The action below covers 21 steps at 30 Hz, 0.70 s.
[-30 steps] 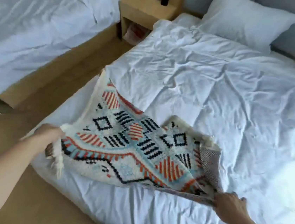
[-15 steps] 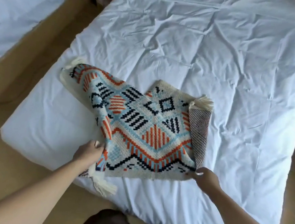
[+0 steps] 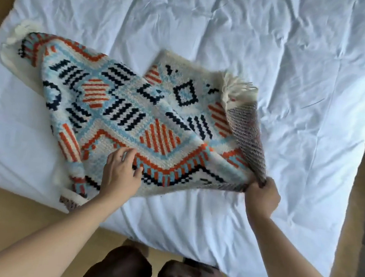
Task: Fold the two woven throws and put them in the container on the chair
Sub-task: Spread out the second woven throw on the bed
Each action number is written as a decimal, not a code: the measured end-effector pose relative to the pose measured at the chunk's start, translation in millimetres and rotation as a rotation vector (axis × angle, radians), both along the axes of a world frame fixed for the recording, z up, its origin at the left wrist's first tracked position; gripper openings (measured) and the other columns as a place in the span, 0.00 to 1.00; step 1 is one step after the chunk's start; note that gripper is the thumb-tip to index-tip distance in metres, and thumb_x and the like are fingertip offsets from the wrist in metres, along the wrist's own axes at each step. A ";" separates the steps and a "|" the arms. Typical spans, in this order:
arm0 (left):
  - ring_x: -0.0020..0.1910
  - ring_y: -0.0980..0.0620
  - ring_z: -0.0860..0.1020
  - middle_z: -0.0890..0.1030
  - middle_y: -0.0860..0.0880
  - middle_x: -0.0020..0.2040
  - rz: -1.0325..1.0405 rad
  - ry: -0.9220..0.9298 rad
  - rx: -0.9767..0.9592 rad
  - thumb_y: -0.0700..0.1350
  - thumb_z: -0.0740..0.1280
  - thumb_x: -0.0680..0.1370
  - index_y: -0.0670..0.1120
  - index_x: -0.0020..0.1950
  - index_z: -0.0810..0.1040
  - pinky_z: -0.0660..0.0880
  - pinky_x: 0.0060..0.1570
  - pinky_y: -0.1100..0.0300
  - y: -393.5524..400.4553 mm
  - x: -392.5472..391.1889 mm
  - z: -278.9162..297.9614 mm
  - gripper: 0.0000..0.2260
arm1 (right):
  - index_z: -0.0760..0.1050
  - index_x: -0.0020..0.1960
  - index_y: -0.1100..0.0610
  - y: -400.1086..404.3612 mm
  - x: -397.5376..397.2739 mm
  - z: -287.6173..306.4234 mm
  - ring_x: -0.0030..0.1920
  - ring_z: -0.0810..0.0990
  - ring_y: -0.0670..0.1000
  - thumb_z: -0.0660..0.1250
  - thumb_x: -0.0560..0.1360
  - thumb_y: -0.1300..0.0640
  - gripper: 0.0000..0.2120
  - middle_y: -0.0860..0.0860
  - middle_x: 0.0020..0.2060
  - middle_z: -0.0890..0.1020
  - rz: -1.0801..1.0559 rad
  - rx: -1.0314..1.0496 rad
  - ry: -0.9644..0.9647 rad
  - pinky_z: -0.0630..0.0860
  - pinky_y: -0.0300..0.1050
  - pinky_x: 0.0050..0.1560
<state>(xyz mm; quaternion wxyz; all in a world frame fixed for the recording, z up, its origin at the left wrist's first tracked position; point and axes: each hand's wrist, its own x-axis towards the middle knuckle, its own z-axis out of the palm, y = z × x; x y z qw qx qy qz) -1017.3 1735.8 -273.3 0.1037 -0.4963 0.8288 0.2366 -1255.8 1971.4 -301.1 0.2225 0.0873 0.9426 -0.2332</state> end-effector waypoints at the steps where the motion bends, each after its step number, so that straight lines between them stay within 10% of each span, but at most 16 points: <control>1: 0.71 0.43 0.67 0.69 0.45 0.72 -0.004 0.017 0.016 0.47 0.68 0.79 0.46 0.73 0.71 0.70 0.67 0.46 6.6 -16.5 0.4 0.22 | 0.74 0.42 0.60 37.6 15.0 -1.3 0.37 0.79 0.63 0.59 0.72 0.56 0.08 0.58 0.35 0.81 -0.047 0.057 -0.076 0.76 0.52 0.40; 3: 0.71 0.44 0.66 0.68 0.46 0.72 -0.010 0.033 0.049 0.48 0.66 0.80 0.47 0.73 0.70 0.70 0.67 0.48 16.9 -49.4 3.5 0.21 | 0.78 0.42 0.60 109.9 46.7 1.2 0.30 0.83 0.60 0.63 0.75 0.51 0.13 0.59 0.31 0.84 0.020 0.212 -0.488 0.84 0.58 0.38; 6: 0.68 0.45 0.68 0.71 0.47 0.69 -0.070 0.027 0.037 0.48 0.66 0.80 0.47 0.71 0.73 0.71 0.65 0.49 19.0 -80.7 3.7 0.19 | 0.79 0.37 0.54 149.5 59.8 10.2 0.23 0.81 0.45 0.70 0.73 0.41 0.17 0.49 0.24 0.82 0.523 0.354 -0.969 0.82 0.41 0.31; 10: 0.71 0.44 0.67 0.69 0.46 0.73 -0.186 0.009 -0.012 0.50 0.66 0.80 0.47 0.72 0.72 0.69 0.70 0.48 15.9 -114.3 -1.2 0.21 | 0.76 0.34 0.53 73.3 -7.4 31.0 0.26 0.81 0.47 0.68 0.76 0.37 0.21 0.49 0.26 0.80 0.677 0.157 -0.589 0.76 0.38 0.28; 16: 0.80 0.43 0.53 0.55 0.48 0.82 -0.367 -0.133 -0.154 0.59 0.61 0.80 0.53 0.78 0.65 0.54 0.77 0.39 -11.6 -146.9 -16.6 0.27 | 0.61 0.77 0.53 -105.2 -105.3 10.5 0.73 0.68 0.58 0.68 0.74 0.33 0.40 0.53 0.73 0.72 0.805 -0.027 -0.036 0.67 0.57 0.71; 21: 0.81 0.40 0.49 0.47 0.49 0.83 -0.215 -0.301 -0.115 0.68 0.60 0.77 0.58 0.80 0.53 0.49 0.74 0.34 -56.0 -178.3 -26.0 0.35 | 0.63 0.67 0.52 -211.2 -116.0 -24.6 0.53 0.80 0.56 0.72 0.69 0.32 0.37 0.52 0.55 0.79 0.853 -0.060 -0.164 0.80 0.55 0.49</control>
